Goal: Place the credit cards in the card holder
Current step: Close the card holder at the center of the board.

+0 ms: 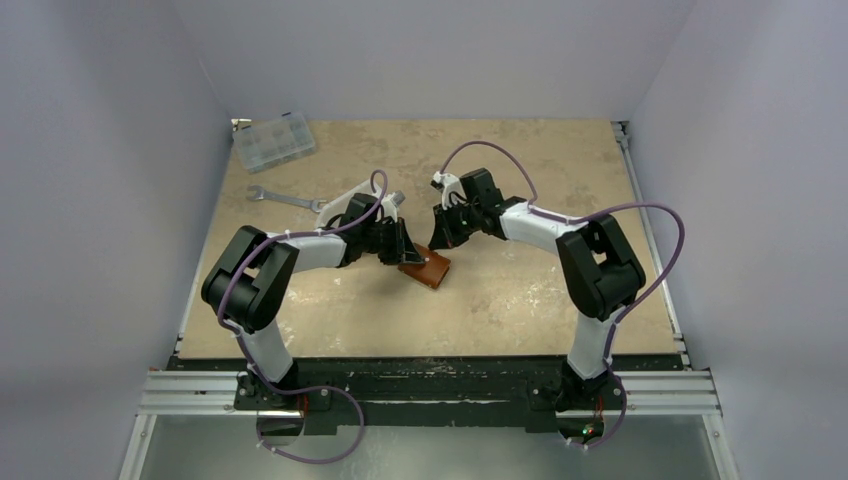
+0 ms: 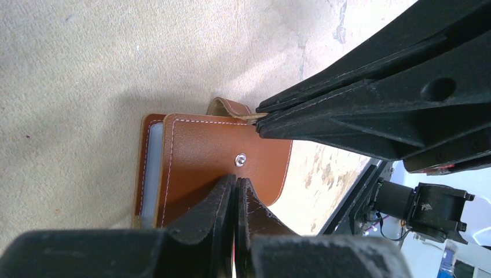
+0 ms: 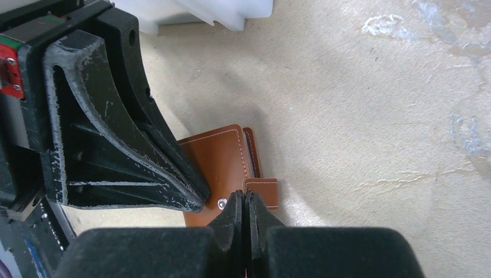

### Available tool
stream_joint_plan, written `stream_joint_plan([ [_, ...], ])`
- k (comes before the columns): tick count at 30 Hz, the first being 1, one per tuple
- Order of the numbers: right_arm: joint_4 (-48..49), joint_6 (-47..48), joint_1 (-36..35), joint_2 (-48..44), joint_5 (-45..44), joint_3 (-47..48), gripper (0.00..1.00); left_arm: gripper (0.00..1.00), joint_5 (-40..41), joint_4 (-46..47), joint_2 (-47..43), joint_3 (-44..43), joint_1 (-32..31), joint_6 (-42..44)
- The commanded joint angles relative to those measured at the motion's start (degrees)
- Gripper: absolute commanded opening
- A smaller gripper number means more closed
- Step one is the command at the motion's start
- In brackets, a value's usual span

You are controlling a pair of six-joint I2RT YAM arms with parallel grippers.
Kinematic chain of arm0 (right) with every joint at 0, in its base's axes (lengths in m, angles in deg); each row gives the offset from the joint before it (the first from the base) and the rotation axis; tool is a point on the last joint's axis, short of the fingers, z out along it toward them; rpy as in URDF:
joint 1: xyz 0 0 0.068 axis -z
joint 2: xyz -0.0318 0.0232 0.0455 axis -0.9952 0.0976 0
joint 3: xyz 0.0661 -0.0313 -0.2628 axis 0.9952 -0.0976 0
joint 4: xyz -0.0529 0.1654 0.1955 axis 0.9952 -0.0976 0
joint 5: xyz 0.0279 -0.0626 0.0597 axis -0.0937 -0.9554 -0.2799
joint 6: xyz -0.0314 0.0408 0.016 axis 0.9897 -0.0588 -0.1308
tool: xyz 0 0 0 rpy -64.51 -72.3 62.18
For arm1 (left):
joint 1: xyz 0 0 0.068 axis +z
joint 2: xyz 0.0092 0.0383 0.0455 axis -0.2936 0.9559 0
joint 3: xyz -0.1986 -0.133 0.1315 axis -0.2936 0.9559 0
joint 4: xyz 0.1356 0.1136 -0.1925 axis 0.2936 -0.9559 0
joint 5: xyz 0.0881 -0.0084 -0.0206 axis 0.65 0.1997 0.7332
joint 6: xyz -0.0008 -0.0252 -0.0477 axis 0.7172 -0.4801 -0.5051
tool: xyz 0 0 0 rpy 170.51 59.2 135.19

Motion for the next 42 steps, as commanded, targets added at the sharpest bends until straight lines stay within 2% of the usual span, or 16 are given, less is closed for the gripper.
stream_joint_plan([
  [1, 2.6, -0.1, 1.0, -0.7, 5.1, 0.6, 0.00, 0.00, 4.6, -5.1, 1.2, 1.7, 0.1, 2.1],
  [8, 1.5, 2.0, 2.3, -1.9, 11.4, -1.7, 0.00, 0.00, 4.6, -5.2, 2.3, 1.5, 0.6, 2.3],
  [16, -2.0, 4.4, 2.1, 0.4, 14.0, -1.0, 0.00, 0.00, 4.8, -5.5, 2.4, 1.2, 0.8, 2.4],
  [29, 0.6, -0.5, 1.2, 5.0, 18.6, 0.9, 0.00, 0.00, 4.6, -3.8, 2.1, 2.6, 0.8, 1.6],
  [37, -2.0, 2.2, 1.2, 4.9, 19.3, 0.5, 0.00, 0.00, 5.4, -3.3, 1.7, 3.6, 0.8, 1.3],
  [42, -5.7, 6.4, 1.2, 4.2, 16.6, 0.7, 0.00, 0.00, 5.6, -3.4, 1.5, 3.8, 1.0, 1.4],
])
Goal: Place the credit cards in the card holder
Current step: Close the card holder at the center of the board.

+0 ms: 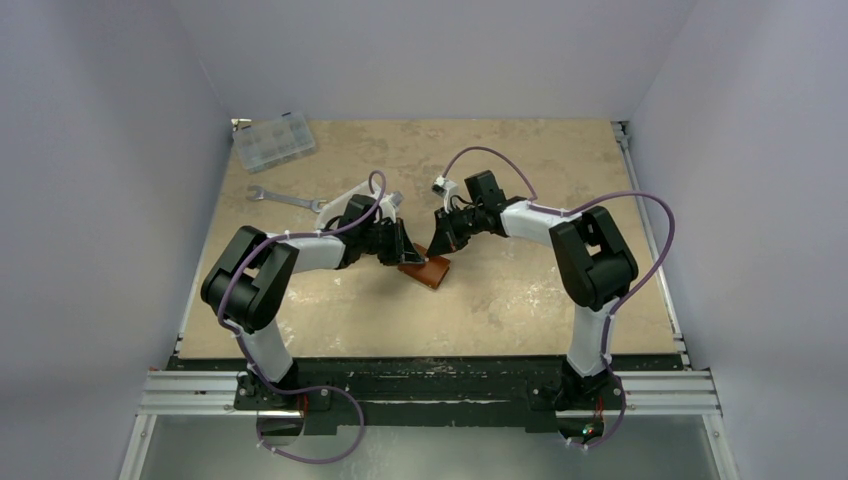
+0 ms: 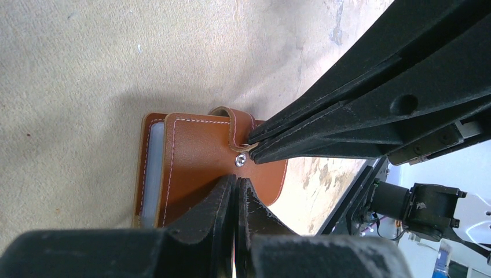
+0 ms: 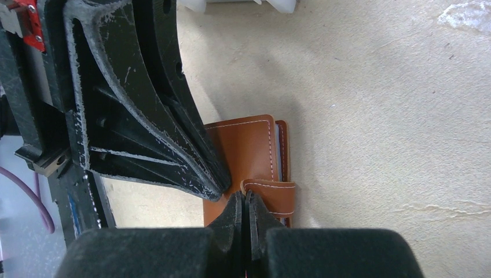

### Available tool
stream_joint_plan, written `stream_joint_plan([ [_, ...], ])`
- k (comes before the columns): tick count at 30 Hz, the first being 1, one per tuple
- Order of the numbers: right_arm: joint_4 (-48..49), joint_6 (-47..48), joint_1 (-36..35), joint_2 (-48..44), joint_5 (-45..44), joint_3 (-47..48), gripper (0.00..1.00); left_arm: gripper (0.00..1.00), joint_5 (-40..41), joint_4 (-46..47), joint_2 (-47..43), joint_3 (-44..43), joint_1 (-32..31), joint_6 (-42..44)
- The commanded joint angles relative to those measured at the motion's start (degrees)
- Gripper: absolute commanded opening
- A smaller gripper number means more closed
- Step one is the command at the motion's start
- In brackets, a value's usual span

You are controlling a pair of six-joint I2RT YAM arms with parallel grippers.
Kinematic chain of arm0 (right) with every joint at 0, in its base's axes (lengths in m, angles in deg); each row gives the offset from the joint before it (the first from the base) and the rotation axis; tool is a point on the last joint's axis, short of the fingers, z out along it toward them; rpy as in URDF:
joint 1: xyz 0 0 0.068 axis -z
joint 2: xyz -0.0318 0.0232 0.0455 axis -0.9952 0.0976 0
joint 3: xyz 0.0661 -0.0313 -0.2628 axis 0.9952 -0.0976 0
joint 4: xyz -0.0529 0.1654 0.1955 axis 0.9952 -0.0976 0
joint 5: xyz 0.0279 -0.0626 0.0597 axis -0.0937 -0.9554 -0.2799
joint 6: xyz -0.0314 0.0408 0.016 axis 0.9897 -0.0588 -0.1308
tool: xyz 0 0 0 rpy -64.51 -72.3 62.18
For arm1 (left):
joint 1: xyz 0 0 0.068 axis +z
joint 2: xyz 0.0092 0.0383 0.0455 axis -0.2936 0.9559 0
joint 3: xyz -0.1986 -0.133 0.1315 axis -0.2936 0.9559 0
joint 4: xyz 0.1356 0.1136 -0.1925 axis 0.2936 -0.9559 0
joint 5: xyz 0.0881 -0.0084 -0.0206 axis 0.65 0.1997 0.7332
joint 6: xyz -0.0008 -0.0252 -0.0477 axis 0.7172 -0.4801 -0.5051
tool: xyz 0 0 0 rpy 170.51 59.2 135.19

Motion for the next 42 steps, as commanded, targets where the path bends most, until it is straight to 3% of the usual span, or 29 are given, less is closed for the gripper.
stream_joint_plan([
  [1, -7.1, 4.5, -1.4, 0.1, 0.5, 0.7, 0.00, 0.00, 6.0, -5.6, 1.5, 2.6, 0.5, 2.1],
  [23, -14.4, 14.2, -4.4, 1.2, -2.9, 1.9, 0.00, 0.00, 6.6, -5.1, 1.8, 3.2, 1.3, 1.9],
  [42, -17.6, 15.1, -9.4, 1.7, -10.3, 1.6, 0.00, 0.00, 8.3, -2.1, 1.2, 6.1, 1.5, 0.1],
])
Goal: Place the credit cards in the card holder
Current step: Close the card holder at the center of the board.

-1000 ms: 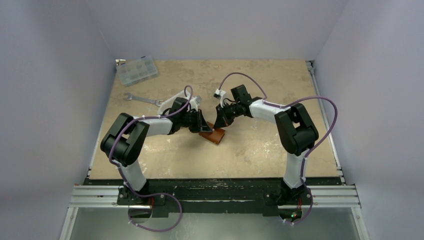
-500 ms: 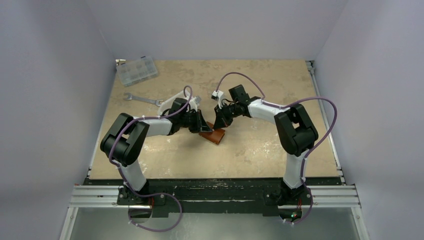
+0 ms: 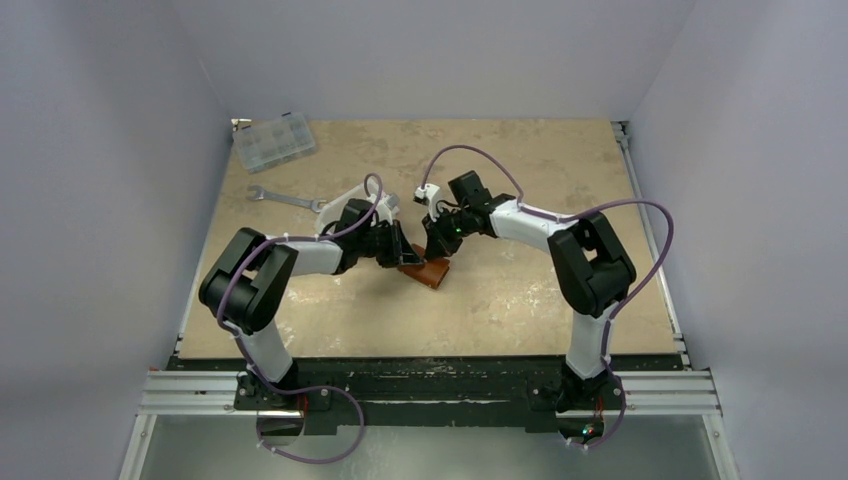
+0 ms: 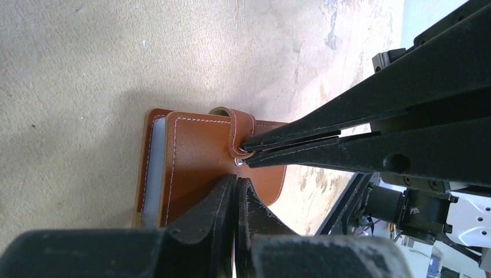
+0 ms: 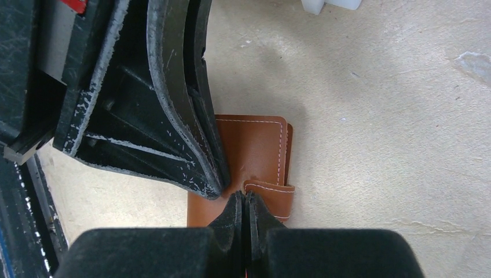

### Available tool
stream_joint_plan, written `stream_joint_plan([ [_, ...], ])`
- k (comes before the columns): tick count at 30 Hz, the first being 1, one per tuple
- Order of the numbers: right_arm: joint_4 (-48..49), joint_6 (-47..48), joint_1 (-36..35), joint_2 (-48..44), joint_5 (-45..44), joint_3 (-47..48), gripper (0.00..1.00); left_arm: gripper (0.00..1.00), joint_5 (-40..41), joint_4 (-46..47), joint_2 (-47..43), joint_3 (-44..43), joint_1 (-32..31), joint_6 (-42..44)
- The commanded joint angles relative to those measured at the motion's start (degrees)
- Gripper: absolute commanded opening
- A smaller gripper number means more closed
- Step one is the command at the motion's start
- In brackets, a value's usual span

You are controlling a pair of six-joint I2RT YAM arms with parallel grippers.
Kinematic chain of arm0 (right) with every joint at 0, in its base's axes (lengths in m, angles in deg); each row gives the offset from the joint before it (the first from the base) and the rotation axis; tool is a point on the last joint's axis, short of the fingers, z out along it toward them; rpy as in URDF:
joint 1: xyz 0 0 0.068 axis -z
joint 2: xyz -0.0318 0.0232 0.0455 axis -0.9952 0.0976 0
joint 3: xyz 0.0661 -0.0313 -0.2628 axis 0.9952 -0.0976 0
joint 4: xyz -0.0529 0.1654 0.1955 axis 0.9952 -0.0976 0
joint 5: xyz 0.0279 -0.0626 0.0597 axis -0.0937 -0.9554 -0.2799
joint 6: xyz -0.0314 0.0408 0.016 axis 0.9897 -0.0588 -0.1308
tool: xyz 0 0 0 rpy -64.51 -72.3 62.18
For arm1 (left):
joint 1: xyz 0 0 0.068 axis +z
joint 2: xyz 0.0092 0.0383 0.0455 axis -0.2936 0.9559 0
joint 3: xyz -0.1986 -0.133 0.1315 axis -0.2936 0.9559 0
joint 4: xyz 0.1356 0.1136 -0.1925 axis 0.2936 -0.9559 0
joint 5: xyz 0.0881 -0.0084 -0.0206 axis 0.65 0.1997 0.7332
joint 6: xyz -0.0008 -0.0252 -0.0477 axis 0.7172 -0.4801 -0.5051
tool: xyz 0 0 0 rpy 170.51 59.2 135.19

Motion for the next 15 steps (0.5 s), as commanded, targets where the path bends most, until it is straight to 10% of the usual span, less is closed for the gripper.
stream_joint_plan([
  [1, -9.5, -0.1, -5.1, 2.8, -2.5, -1.7, 0.00, 0.00, 8.3, -7.1, 1.8, 2.9, 1.1, 2.4],
  [15, -9.1, -5.3, -7.9, -0.3, -7.4, -3.8, 0.00, 0.00, 5.4, -7.3, 4.6, 1.8, 4.1, 3.1],
])
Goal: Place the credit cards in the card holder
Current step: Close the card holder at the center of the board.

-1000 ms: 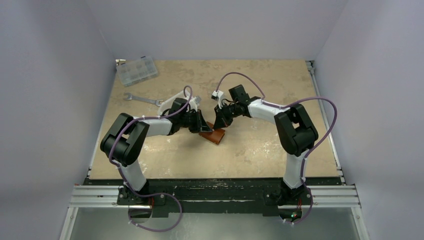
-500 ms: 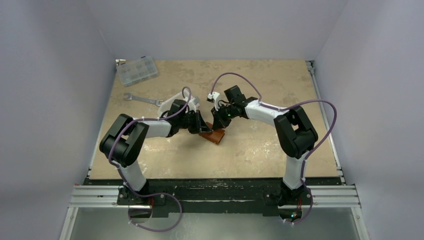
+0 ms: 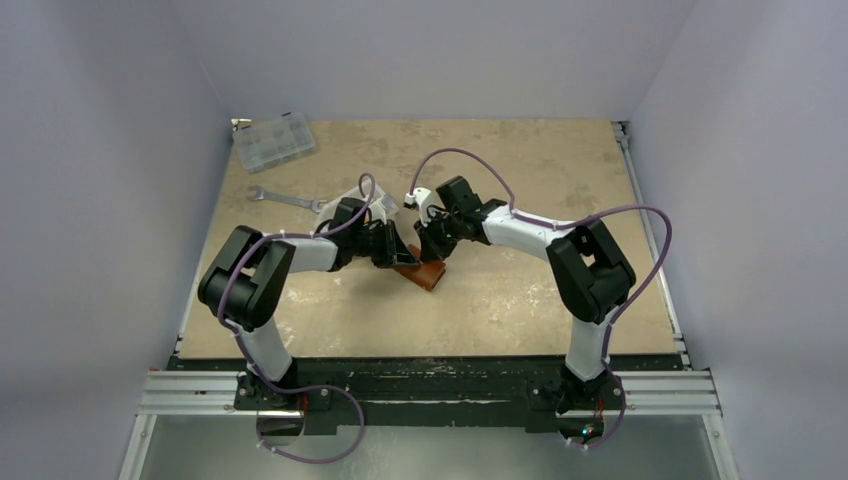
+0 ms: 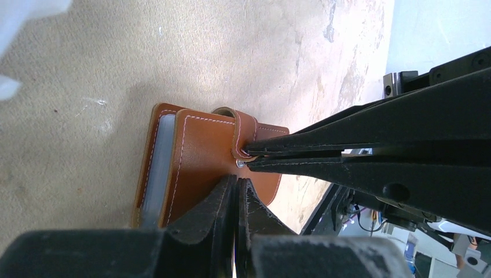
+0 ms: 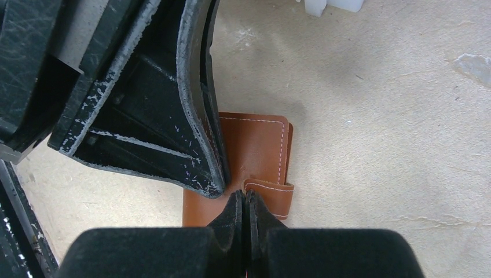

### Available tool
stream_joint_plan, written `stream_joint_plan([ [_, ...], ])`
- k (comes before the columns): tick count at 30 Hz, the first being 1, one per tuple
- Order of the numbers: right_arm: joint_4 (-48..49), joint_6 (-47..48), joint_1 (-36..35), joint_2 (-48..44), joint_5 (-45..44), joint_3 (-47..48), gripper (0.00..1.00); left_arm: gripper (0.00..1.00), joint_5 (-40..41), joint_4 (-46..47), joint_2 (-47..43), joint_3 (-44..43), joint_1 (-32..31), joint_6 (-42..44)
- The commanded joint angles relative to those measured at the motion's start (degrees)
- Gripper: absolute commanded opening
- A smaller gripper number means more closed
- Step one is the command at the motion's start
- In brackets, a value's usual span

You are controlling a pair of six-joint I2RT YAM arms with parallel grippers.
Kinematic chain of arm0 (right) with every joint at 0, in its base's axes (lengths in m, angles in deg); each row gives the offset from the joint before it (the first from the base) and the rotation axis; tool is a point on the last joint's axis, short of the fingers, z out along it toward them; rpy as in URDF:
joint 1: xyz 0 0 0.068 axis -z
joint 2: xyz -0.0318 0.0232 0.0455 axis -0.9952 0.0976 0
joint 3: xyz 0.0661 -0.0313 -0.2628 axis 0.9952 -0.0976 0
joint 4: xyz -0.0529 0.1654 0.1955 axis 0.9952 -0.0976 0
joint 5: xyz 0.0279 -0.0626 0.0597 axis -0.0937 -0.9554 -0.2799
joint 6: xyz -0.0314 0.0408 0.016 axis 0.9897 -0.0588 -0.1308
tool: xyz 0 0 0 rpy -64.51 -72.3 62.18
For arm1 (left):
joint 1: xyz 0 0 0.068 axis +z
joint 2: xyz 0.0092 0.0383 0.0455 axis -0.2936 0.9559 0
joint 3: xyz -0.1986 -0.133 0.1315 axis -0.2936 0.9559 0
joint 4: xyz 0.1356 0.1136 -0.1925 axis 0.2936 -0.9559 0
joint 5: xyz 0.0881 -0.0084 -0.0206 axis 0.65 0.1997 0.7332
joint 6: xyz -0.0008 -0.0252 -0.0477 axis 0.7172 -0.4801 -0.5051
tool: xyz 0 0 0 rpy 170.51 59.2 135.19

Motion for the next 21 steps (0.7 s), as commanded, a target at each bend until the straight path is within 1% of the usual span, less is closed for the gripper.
stream_joint_plan([
  [1, -8.1, -3.0, -3.5, 1.3, 2.3, -4.0, 0.00, 0.00, 9.8, -5.8, 4.0, 1.8, 1.2, 3.0],
  [6, -4.4, -5.3, -3.5, 1.6, 6.7, -7.1, 0.00, 0.00, 10.8, -6.1, 3.4, 2.2, 1.6, 3.1],
  [9, 0.9, -9.0, -3.3, 0.4, 9.1, -10.4, 0.00, 0.00, 11.2, -6.2, 3.5, 3.0, 2.5, 3.7],
  [11, 3.0, -11.9, -2.1, 0.0, 10.2, -11.5, 0.00, 0.00, 11.0, -6.1, 3.9, 3.4, 2.7, 3.8],
  [14, 5.2, -13.8, 0.5, -1.5, 12.2, -13.3, 0.00, 0.00, 10.7, -6.0, 3.8, 3.8, 2.7, 4.0],
  [16, 5.1, -12.7, 1.4, -2.7, 11.6, -14.3, 0.00, 0.00, 11.0, -6.2, 3.3, 3.9, 2.7, 4.2],
  [21, 2.6, -10.5, 0.7, -2.2, 7.8, -13.1, 0.00, 0.00, 9.9, -5.1, 3.2, 3.8, 2.7, 3.5],
])
